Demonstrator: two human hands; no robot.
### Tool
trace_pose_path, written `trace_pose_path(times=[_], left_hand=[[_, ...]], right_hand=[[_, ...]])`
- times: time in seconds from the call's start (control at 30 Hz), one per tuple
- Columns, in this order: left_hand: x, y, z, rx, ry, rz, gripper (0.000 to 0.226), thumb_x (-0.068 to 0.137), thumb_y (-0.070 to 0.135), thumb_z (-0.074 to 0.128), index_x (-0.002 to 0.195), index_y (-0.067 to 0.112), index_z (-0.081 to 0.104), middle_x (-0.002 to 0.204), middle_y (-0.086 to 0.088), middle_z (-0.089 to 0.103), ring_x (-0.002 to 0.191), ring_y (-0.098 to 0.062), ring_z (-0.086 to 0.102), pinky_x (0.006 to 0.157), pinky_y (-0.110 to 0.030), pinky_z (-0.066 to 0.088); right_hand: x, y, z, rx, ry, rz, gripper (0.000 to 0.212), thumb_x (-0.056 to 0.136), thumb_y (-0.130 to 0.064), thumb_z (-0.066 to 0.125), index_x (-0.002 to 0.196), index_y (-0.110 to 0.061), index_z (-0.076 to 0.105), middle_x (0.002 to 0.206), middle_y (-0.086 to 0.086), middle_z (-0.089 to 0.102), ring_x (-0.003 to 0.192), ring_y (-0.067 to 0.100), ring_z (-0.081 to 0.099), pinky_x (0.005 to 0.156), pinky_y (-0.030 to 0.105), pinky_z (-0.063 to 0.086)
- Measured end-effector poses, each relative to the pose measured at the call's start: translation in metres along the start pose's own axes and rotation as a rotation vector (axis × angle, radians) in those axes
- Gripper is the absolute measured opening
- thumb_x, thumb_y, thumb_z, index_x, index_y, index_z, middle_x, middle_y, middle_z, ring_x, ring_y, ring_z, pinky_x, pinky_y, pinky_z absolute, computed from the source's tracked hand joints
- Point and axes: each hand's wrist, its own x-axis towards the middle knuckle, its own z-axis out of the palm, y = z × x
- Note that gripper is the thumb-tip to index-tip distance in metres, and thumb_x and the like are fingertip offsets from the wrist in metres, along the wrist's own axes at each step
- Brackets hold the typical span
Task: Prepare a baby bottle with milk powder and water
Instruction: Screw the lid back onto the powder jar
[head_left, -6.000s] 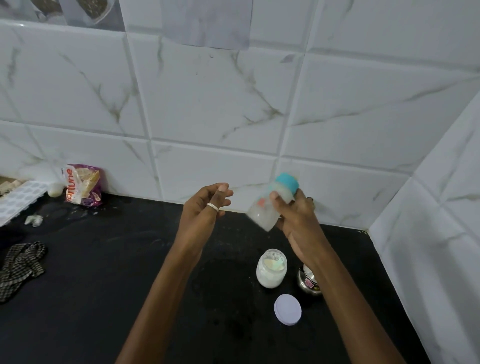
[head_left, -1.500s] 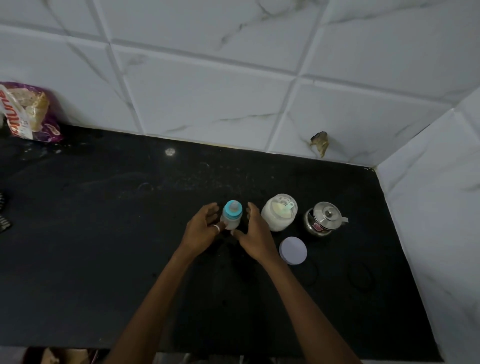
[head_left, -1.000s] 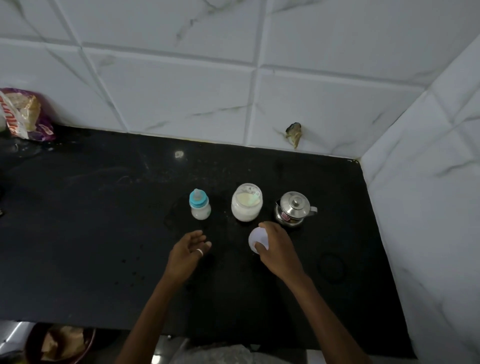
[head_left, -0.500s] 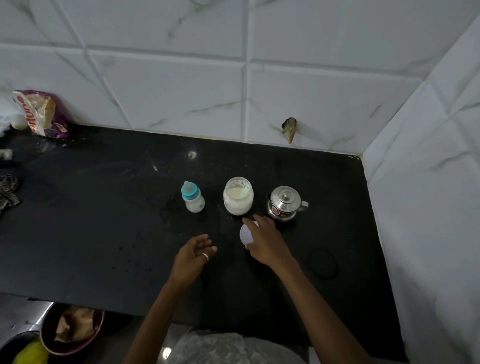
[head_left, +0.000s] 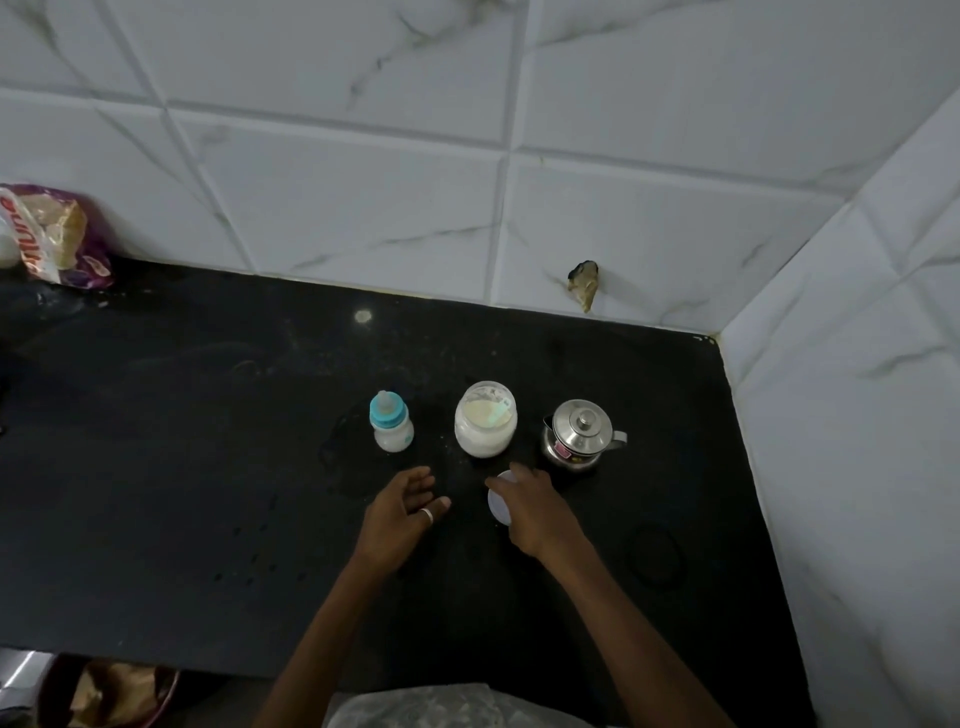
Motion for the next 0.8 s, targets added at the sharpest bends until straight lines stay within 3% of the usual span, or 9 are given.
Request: trace_pose_path(times=[0.33,0.53,0.63,0.73,0.8], left_hand=[[0.028,0.014,0.008,0.053,-0.032,0.071,0.074,0.085,0.015,0.083,0.15,0.017,0.046,0.148,0.0,0.056,0.126,-0.012,0.057,0.099,-0.024,0.047],[0.053,0.037,0.02,0.157,-0.064,0.19,0.116,0.071,0.03,0.094,0.162,0.019,0.023,0.166,-0.001,0.031,0.151,-0.019,0.034,0.122,-0.038,0.035],[0.066,0.051,0.025,0.159,-0.104,0.244,0.132,0.065,0.025,0.098,0.163,0.015,0.012,0.17,-0.002,0.02,0.155,-0.019,0.022,0.121,-0.027,0.022],[0.076,0.057,0.029,0.107,-0.157,0.248,0.142,0.06,0.02,0.1,0.164,0.019,0.004,0.168,-0.003,0.024,0.153,-0.015,0.025,0.117,-0.026,0.023],[0.081,0.058,0.032,0.094,-0.18,0.254,0.142,0.061,0.017,0.1,0.164,0.02,0.002,0.167,-0.001,0.027,0.146,-0.005,0.027,0.115,-0.024,0.025]], right_hand=[[-0.019,0.001,0.0,0.165,0.11,0.058,0.073,0.088,-0.012,0.07,0.152,-0.033,0.04,0.154,-0.002,0.032,0.136,0.025,0.037,0.107,0.037,0.045],[-0.033,0.003,-0.001,0.3,0.224,0.098,0.074,0.083,-0.02,0.073,0.149,-0.034,0.044,0.15,-0.002,0.039,0.134,0.024,0.045,0.109,0.034,0.042],[-0.04,0.006,0.0,0.401,0.289,0.109,0.076,0.079,-0.024,0.078,0.148,-0.033,0.047,0.146,-0.003,0.044,0.132,0.022,0.048,0.11,0.036,0.042],[-0.049,0.006,-0.006,0.486,0.368,0.101,0.075,0.077,-0.023,0.08,0.145,-0.032,0.05,0.143,-0.005,0.049,0.13,0.012,0.049,0.107,0.029,0.043],[-0.054,0.006,-0.011,0.532,0.414,0.106,0.074,0.077,-0.022,0.082,0.141,-0.039,0.05,0.139,-0.011,0.051,0.124,-0.004,0.047,0.101,0.017,0.041]])
